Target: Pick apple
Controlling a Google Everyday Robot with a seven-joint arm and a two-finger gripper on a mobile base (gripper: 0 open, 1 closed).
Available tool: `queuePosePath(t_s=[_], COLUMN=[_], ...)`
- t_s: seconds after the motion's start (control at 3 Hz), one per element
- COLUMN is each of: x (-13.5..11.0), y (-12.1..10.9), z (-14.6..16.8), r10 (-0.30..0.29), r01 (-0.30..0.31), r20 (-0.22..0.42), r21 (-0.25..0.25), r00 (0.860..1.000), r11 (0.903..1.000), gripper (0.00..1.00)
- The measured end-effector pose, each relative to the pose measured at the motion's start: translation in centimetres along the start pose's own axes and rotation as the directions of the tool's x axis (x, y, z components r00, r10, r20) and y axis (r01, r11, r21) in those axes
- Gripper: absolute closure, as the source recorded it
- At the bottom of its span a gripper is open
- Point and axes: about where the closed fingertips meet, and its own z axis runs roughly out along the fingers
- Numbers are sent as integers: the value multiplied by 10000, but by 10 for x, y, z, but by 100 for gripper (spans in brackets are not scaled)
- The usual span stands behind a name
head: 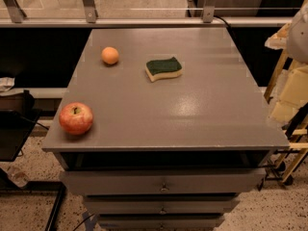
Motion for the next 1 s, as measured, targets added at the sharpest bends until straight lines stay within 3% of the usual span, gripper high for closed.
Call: queuePosePath(t_s=[0.33,0.67,1.0], x=[0,-7,-42], y=[0,-2,-5], z=[0,5,38], r10=[0,191,44], r01=[0,-191,61], r20=[2,553,2163], r21=[2,1,-477], r00=[10000,9983,9763], r11=[10000,9998,9988], gripper=[0,0,0])
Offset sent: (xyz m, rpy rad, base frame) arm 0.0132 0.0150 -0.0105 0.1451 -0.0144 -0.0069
